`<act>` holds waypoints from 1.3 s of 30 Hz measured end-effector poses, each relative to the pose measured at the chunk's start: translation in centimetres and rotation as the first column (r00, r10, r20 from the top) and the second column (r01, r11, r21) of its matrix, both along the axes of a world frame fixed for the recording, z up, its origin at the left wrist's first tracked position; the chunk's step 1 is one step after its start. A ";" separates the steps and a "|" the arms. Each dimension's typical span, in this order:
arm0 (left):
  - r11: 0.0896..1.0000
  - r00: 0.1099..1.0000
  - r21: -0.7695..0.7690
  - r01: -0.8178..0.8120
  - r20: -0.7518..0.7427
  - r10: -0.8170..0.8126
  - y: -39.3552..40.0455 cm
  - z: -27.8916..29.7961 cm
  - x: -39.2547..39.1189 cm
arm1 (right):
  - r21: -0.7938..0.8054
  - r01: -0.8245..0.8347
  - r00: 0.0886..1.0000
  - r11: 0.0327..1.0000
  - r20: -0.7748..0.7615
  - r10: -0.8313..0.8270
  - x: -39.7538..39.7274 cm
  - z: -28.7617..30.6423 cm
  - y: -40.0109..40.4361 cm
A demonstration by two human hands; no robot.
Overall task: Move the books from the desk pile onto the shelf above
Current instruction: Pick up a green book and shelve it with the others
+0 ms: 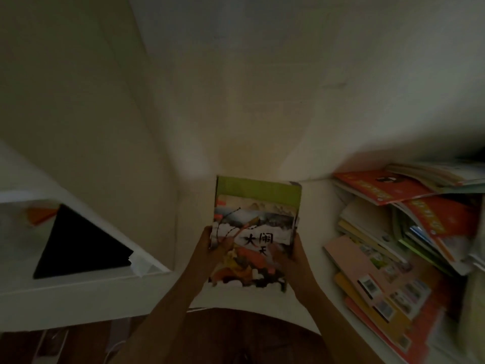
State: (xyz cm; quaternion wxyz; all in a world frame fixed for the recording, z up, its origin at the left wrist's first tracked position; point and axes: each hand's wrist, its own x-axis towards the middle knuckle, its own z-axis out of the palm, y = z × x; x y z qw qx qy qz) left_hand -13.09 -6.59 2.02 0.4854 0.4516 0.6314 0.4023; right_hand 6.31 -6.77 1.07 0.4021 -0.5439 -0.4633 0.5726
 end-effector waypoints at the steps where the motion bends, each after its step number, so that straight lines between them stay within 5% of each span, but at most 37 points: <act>1: 1.000 1.000 -0.022 -0.009 -0.009 0.009 -0.6 0.3 -0.2 | -0.033 -0.011 1.000 0.999 -0.026 0.011 0.1 0.4 -0.5; 6: 0.999 0.998 -0.018 -0.030 -0.061 0.029 -4.8 4.7 -0.5 | -0.108 -0.075 0.989 0.991 -0.134 0.061 0.9 3.3 -3.2; 13: 0.952 0.964 0.181 -0.248 -0.049 0.261 -13.0 15.0 -0.5 | 0.146 -0.193 0.964 0.970 -0.159 0.215 0.2 14.4 -7.1; 20: 0.806 0.917 0.530 -0.263 -0.123 0.380 -20.3 30.7 -2.8 | 0.473 -0.232 0.901 0.850 -0.226 0.371 -2.9 29.3 -11.3; 28: 0.654 0.946 0.744 -0.134 -0.100 0.308 -25.2 46.4 -7.6 | 0.683 -0.175 0.776 0.709 -0.348 0.527 -8.4 45.1 -13.3; 36: 0.455 0.911 0.889 0.055 -0.231 0.341 -20.7 58.1 -14.7 | 0.828 0.031 0.794 0.560 -0.360 0.490 -13.8 58.7 -9.0; 39: 0.502 0.830 0.856 0.123 -0.366 0.421 -16.5 59.3 -18.7 | 0.835 0.074 0.814 0.545 -0.366 0.451 -13.5 62.3 -5.9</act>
